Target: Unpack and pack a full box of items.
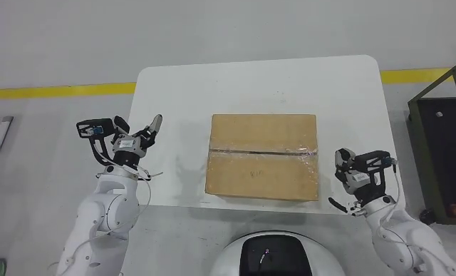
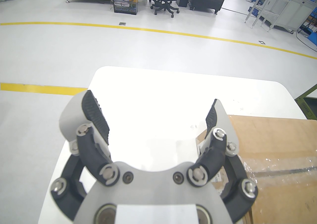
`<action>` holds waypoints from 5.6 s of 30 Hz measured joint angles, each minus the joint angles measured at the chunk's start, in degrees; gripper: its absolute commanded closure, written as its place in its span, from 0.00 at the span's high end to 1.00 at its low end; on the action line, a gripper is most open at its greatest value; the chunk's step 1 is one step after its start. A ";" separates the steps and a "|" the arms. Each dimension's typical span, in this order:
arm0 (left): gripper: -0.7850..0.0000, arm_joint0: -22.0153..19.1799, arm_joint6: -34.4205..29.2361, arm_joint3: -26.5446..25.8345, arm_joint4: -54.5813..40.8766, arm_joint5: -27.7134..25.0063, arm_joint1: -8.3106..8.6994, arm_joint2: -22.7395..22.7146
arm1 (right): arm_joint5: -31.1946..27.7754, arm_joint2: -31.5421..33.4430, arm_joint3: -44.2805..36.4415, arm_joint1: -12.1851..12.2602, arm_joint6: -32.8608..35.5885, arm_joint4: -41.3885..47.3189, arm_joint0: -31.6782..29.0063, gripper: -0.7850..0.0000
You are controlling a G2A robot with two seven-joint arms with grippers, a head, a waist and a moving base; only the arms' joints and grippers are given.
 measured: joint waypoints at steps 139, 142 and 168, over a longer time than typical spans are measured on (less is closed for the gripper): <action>1.00 -20.97 -11.48 -7.24 9.22 -22.63 -7.44 36.85 | -13.20 13.18 -4.64 1.17 -8.22 -0.50 -2.65 0.00; 1.00 -20.91 -11.46 -7.29 9.20 -22.61 -7.41 36.78 | -13.20 13.18 -4.64 1.17 -8.22 -0.50 -2.65 0.00; 1.00 -27.49 -28.27 -2.60 15.57 -21.97 -11.57 46.57 | -13.20 13.18 -4.64 1.17 -8.22 -0.50 -2.65 0.00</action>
